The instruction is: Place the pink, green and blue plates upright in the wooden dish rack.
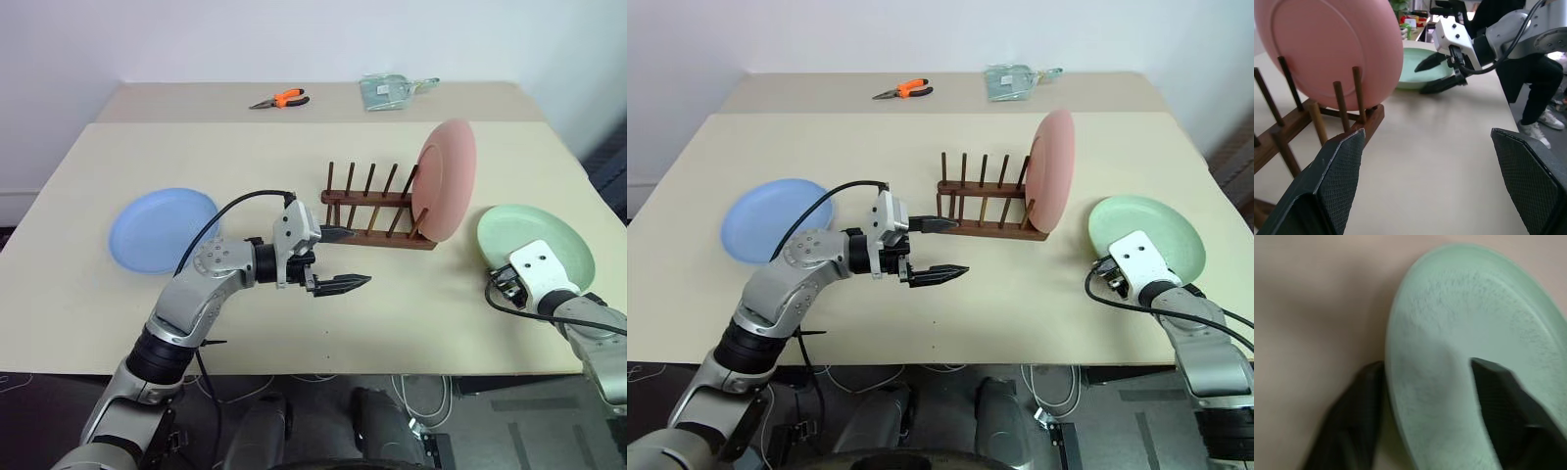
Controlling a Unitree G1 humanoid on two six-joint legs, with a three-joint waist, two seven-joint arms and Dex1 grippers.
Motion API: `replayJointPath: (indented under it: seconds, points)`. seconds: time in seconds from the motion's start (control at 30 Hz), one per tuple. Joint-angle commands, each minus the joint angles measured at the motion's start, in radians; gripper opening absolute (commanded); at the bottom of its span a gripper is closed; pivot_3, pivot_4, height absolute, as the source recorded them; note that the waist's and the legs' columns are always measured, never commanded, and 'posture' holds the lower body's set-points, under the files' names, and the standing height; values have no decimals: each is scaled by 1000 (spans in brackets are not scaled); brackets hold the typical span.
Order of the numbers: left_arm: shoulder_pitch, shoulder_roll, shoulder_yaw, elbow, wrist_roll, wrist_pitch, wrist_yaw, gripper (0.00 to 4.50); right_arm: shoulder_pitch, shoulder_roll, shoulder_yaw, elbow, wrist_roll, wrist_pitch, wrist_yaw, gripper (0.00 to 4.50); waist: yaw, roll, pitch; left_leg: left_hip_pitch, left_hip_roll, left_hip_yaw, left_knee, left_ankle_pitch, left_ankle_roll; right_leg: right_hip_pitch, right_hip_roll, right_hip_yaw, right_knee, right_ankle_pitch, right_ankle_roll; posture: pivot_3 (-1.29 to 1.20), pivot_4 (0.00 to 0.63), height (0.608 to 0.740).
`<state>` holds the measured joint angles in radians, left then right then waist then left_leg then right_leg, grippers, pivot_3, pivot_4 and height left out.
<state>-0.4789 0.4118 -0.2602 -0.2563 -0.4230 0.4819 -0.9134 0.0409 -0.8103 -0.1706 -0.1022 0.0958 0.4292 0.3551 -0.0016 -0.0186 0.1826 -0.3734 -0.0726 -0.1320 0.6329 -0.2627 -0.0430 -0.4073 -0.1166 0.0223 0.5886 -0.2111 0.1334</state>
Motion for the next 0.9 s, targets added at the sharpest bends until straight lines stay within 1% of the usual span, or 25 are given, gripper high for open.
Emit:
replayJointPath:
  seconds: [0.03, 0.07, 0.23, 0.3, 0.4, 0.5, 0.6, 0.67, 0.73, 0.8, 0.87, 0.9]
  points:
    - [4, 6, 16, -29, 3, -18, 1, 4260, -24, 17, -37, 28, -17, -10, -10, 590, 6, 0, 0, 0, 0, 0, 0, 0, 0, 0, 0, 0, 0, 0, 0, 0, 150, 740]
    - [5, 6, 17, -30, 3, -17, 2, 4260, -33, 26, -48, 30, -9, -8, -10, 71, 8, 0, 0, 0, 0, 0, 0, 0, 0, 0, 0, 0, 0, 0, 0, 0, 150, 740]
    - [13, 14, 24, -30, 7, -20, 10, 4260, -124, 93, -162, -5, 57, -56, -45, 23, 9, 1, 0, 0, 0, 0, 0, 0, 0, 0, 0, 0, 0, 0, 0, 0, 150, 740]
    - [12, 14, 30, -17, 19, -31, 23, 4260, -207, 132, -247, -43, 138, -66, -65, 23, 8, 2, 1, 0, 0, 0, 0, 0, 0, 0, 0, 0, 0, 0, 0, 0, 150, 740]
    - [10, 17, 49, 13, 34, -53, 39, 4260, -396, 167, -363, -158, 366, -8, -64, 23, 3, 7, 3, 0, 0, 0, 0, 0, 0, 0, 0, 0, 0, 1, 0, 0, 150, 740]
    - [8, 22, 69, 47, 47, -73, 50, 4260, -534, 192, -426, -280, 711, 140, -69, 23, 6, 7, 2, 1, 1, -2, -2, 0, 0, -1, 1, -1, 1, 4, 1, 0, 150, 740]
    - [15, 35, 90, 83, 68, -103, 56, 4260, -631, 197, -418, -375, 987, 221, -115, 23, 10, 5, 2, 0, 2, -6, -4, 0, 0, 0, 3, -4, 0, 4, 1, 0, 150, 740]
    - [25, 46, 101, 104, 79, -124, 55, 4260, -691, 232, -391, -402, 1171, 237, -206, 23, 11, 5, 2, 0, 2, -6, -3, 0, 0, 0, 2, -4, -1, 4, 1, 0, 150, 740]
    - [35, 53, 112, 116, 85, -139, 53, 4260, -724, 277, -341, -425, 1294, 233, -288, 23, 12, 5, 2, 0, 1, -5, -2, 0, 0, 0, 0, -3, -1, 2, -3, 0, 150, 740]
    - [48, 62, 128, 118, 87, -148, 53, 4260, -731, 361, -243, -453, 1339, 225, -383, 23, 11, 5, 2, 0, 1, -5, -2, 0, 0, 0, 0, -3, -1, 2, -3, 0, 150, 740]
    - [59, 69, 143, 114, 84, -150, 56, 4260, -702, 437, -158, -461, 1324, 226, -460, 23, 8, 5, 2, 0, 1, -5, -3, 0, 0, -1, 0, -3, -1, 2, -3, 0, 150, 740]
    - [63, 72, 149, 108, 81, -147, 57, 4260, -673, 465, -119, -457, 1284, 229, -488, 23, 6, 5, 2, 0, 1, -5, -3, 0, 0, -1, 1, -3, -1, 2, -3, 0, 150, 740]
